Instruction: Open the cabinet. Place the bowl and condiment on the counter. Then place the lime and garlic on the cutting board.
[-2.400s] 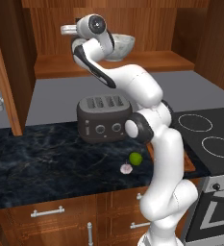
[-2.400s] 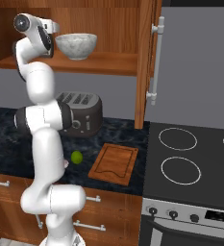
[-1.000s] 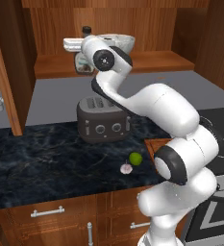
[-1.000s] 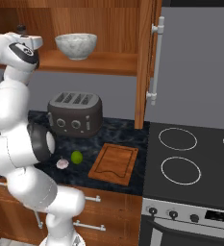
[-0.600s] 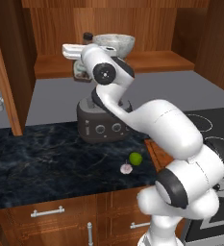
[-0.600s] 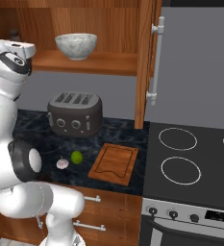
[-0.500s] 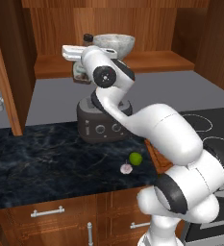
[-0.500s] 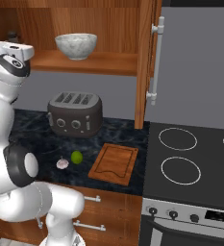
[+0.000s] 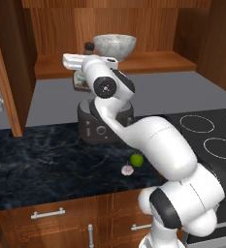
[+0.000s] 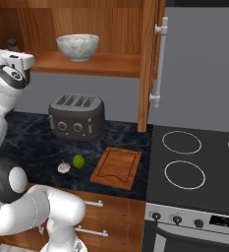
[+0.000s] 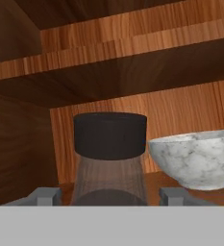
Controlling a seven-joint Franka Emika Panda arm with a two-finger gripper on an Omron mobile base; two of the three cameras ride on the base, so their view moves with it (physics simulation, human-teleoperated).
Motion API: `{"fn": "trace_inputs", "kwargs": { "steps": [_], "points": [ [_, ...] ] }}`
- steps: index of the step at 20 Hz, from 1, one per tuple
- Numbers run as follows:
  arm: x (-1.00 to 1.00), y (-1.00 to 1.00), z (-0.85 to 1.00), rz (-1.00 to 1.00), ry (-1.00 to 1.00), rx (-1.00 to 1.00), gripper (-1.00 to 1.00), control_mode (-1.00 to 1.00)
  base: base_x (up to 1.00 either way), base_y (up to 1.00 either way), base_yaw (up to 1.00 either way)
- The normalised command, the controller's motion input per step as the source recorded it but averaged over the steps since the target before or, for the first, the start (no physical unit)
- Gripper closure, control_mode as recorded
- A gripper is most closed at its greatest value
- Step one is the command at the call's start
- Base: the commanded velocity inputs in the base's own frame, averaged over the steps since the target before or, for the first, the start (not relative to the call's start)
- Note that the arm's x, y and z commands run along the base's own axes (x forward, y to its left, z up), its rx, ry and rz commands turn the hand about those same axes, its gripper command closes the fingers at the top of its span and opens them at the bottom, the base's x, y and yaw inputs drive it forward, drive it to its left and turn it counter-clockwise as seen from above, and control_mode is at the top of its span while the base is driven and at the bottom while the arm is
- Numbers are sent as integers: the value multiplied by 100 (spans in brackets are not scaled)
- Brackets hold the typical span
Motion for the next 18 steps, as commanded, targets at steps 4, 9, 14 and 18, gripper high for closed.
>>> {"fn": "trace_inputs", "kwargs": {
  "steps": [4, 9, 14, 18],
  "points": [
    [-12, 0, -33, 0, 0, 0, 100, -100, 0, 0, 0],
    [-8, 1, -30, 0, 0, 0, 100, -100, 0, 0, 0],
    [0, 14, -26, 2, 0, 0, 100, -100, 0, 0, 0],
    [0, 25, -16, 0, 0, 0, 100, -100, 0, 0, 0]
  ]
}}
